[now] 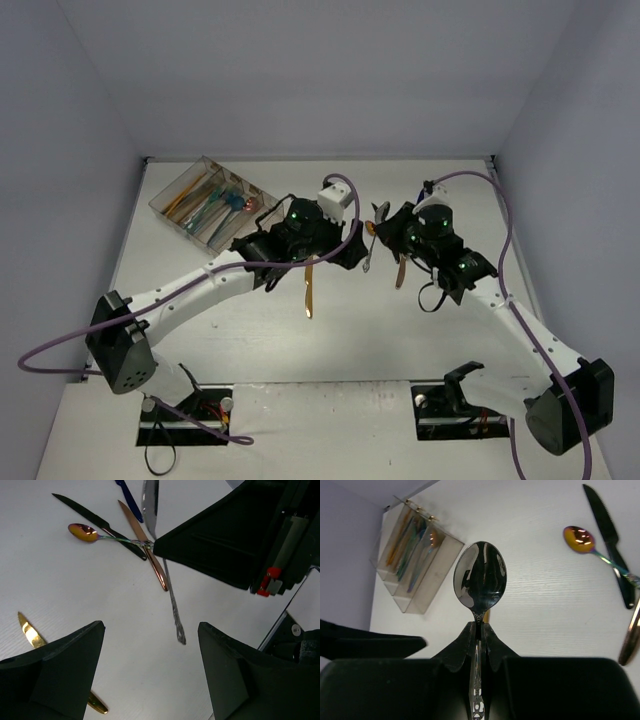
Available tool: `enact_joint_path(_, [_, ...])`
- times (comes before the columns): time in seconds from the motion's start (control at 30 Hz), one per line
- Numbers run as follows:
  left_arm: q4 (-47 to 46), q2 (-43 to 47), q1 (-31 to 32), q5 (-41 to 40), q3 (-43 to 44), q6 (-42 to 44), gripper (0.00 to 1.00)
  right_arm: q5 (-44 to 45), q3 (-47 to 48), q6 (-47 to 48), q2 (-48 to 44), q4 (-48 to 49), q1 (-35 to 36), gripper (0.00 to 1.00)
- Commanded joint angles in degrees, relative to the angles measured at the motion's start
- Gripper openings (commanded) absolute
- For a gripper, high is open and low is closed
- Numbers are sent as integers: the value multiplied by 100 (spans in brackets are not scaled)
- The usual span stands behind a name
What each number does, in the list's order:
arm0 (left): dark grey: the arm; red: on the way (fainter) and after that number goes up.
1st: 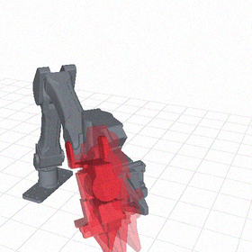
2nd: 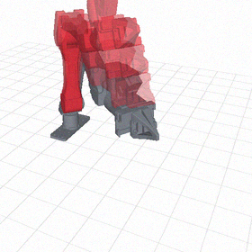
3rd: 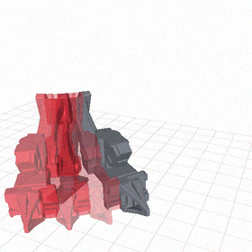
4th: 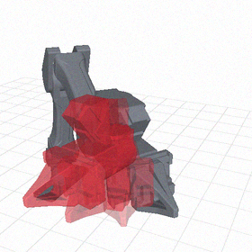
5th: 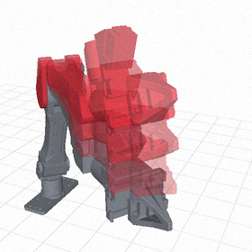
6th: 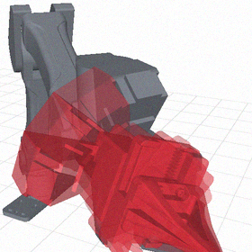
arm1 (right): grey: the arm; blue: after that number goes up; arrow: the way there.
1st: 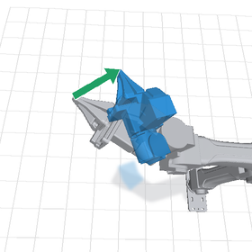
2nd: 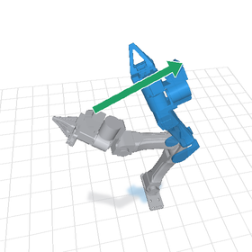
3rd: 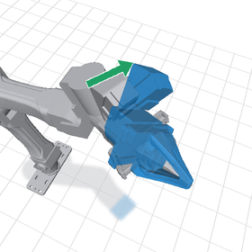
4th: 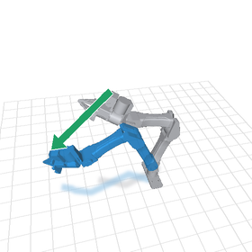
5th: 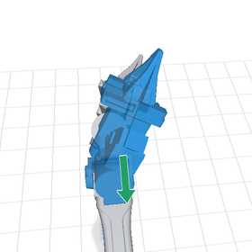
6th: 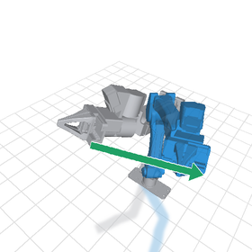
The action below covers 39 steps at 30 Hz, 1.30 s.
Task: Sort the eating utensils into containers
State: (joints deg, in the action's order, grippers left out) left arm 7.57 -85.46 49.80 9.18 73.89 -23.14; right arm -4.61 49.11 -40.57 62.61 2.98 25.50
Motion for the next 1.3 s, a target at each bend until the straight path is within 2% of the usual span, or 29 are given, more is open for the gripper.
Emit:
enact_joint_path(0.0, [-254,-158,173,-205,522,-86,70,-14,-33,-496,-199,908,194,0])
enact_joint_path(0.1, [-97,-383,224,-210,677,-73,66,-20,-40,-522,-249,964,223,0])
enact_joint_path(0.2, [-163,-424,270,-265,658,-57,57,-40,-44,-533,-249,1001,248,0])
enact_joint_path(0.37, [-48,-472,276,-436,665,-18,21,-82,-116,-564,-207,1094,279,0])
enact_joint_path(0.43, [-11,-467,276,-509,644,28,3,-96,-140,-555,-195,1111,289,0])
enact_joint_path(0.47, [20,-448,276,-559,644,59,0,-108,-146,-549,-188,1123,289,0])
enact_joint_path(0.57, [98,-390,268,-771,629,198,0,-118,-155,-515,-155,1125,289,3])
enact_joint_path(0.7, [251,-285,178,-1064,543,431,0,-62,-202,-455,-152,1134,289,38])
enact_joint_path(0.8, [536,-222,-34,-1205,497,594,0,-33,-248,-389,-185,1125,280,49])
enact_joint_path(1.0, [1054,-30,-1089,-1131,325,1318,0,28,-507,-214,-345,1099,236,51])
enact_joint_path(1.1, [1386,-43,-1804,-919,327,2227,0,22,-689,-96,-437,1045,164,51])
enact_joint_path(1.27, [1433,-387,-3066,-621,398,3493,0,24,-907,137,-580,922,6,51])
